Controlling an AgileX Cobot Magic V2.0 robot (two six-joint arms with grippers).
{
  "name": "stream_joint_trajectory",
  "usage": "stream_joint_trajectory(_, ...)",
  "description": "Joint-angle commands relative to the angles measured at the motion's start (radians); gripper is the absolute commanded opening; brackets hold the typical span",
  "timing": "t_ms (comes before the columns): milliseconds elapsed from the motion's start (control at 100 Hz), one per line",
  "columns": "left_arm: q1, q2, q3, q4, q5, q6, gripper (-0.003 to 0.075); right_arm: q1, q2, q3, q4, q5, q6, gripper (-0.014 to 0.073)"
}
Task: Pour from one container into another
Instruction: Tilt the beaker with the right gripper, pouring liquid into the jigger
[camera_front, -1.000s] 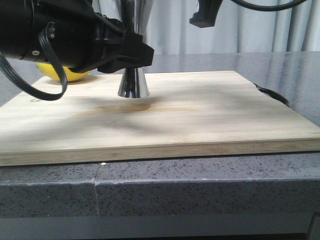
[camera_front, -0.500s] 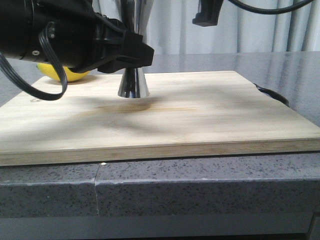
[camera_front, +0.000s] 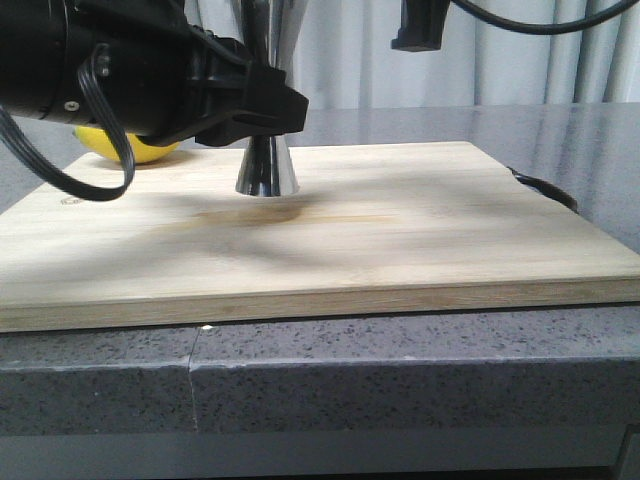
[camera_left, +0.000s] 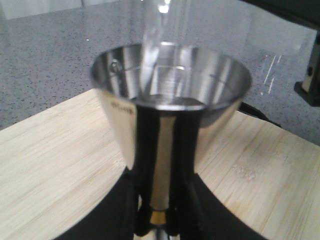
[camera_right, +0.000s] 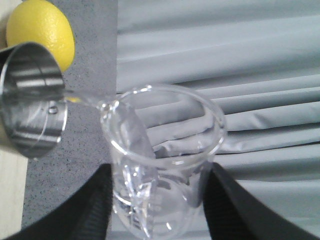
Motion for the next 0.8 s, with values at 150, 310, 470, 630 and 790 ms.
stream_joint_trajectory(150,-0.006,-0.042,-0.033,-0.018,-0.073,-0.007,-0.0019,-0.005,-0.040,-0.037,0.004,-0.093,-0.027,0.0227)
stream_joint_trajectory(310,-0.006,-0.042,-0.033,-0.018,-0.073,-0.007,-0.0019,-0.005,-0.040,-0.037,0.004,-0.095,-0.068,0.0227)
stream_joint_trajectory(470,-0.006,-0.042,-0.033,-0.018,-0.073,-0.007,-0.0019,-0.005,-0.040,-0.037,0.004,-0.107,-0.095,0.0227)
stream_joint_trajectory(630,-0.006,-0.042,-0.033,-0.018,-0.073,-0.007,-0.0019,-0.005,-0.040,-0.037,0.004,-0.114,-0.095,0.0227)
stream_joint_trajectory(790,-0.006,-0.042,-0.033,-0.018,-0.073,-0.007,-0.0019,-0.005,-0.040,-0.037,0.004,-0.114,-0.095,0.0227)
